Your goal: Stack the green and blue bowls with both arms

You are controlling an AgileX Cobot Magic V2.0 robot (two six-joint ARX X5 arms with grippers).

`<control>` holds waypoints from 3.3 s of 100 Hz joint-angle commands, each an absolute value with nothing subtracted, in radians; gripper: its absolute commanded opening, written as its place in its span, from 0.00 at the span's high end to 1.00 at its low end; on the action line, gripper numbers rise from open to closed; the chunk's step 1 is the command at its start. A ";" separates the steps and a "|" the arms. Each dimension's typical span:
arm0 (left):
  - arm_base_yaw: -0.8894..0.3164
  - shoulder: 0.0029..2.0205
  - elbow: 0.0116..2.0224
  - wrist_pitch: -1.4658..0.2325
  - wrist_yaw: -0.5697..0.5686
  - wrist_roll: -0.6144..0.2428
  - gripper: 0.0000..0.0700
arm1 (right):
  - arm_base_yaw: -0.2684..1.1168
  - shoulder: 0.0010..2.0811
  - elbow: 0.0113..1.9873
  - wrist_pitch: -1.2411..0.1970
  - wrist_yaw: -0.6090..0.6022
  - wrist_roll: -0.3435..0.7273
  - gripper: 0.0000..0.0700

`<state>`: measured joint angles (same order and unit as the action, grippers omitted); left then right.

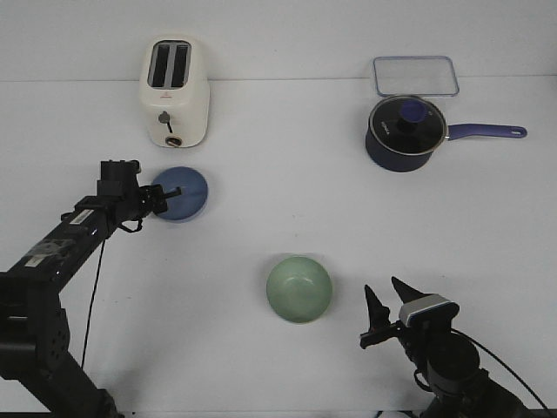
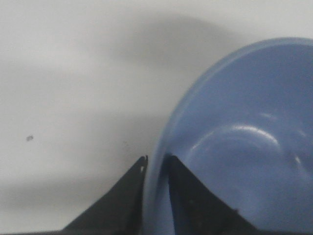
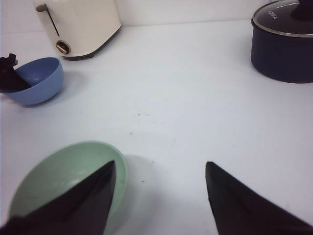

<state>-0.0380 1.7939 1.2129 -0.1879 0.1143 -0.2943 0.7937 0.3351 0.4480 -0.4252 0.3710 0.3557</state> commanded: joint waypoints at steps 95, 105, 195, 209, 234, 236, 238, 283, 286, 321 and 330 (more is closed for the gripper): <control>-0.748 1.545 1.167 -0.304 0.160 -0.306 0.99 | 0.802 0.335 0.450 -0.413 0.375 0.343 0.45; -0.767 1.584 1.167 -0.302 0.142 -0.315 0.99 | 0.802 0.335 0.450 -0.413 0.375 0.343 0.45; -0.652 1.047 1.050 -0.361 -0.050 -0.191 0.45 | 0.802 0.335 0.450 -0.367 0.375 0.328 0.45; -0.649 0.832 0.805 -0.282 -0.110 -0.246 0.45 | 0.802 0.335 0.450 -0.336 0.374 0.316 0.45; -0.648 0.627 0.580 -0.237 -0.110 -0.282 0.87 | 0.802 0.335 0.450 -0.338 0.374 0.316 0.80; -0.648 0.624 0.578 -0.240 -0.110 -0.282 0.97 | 0.802 0.335 0.450 -0.338 0.374 0.316 0.93; -0.648 0.623 0.577 -0.243 -0.110 -0.282 1.00 | 0.802 0.335 0.450 -0.339 0.374 0.316 1.00; -0.648 0.597 0.577 -0.232 -0.109 -0.277 0.98 | 0.802 0.334 0.450 -0.337 0.367 0.339 0.99; -0.648 0.593 0.577 -0.232 -0.109 -0.277 0.98 | 0.802 0.334 0.450 -0.337 0.367 0.339 0.99; -0.648 0.543 0.577 -0.232 -0.109 -0.277 0.98 | 0.802 0.334 0.450 -0.337 0.367 0.339 0.99; -0.648 0.529 0.577 -0.232 -0.109 -0.276 0.98 | 0.802 0.334 0.450 -0.337 0.367 0.339 0.99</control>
<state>-0.6434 0.5335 0.5686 -0.2428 -0.1062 -0.2794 0.7937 0.3351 0.4480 -0.3496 0.3672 0.3279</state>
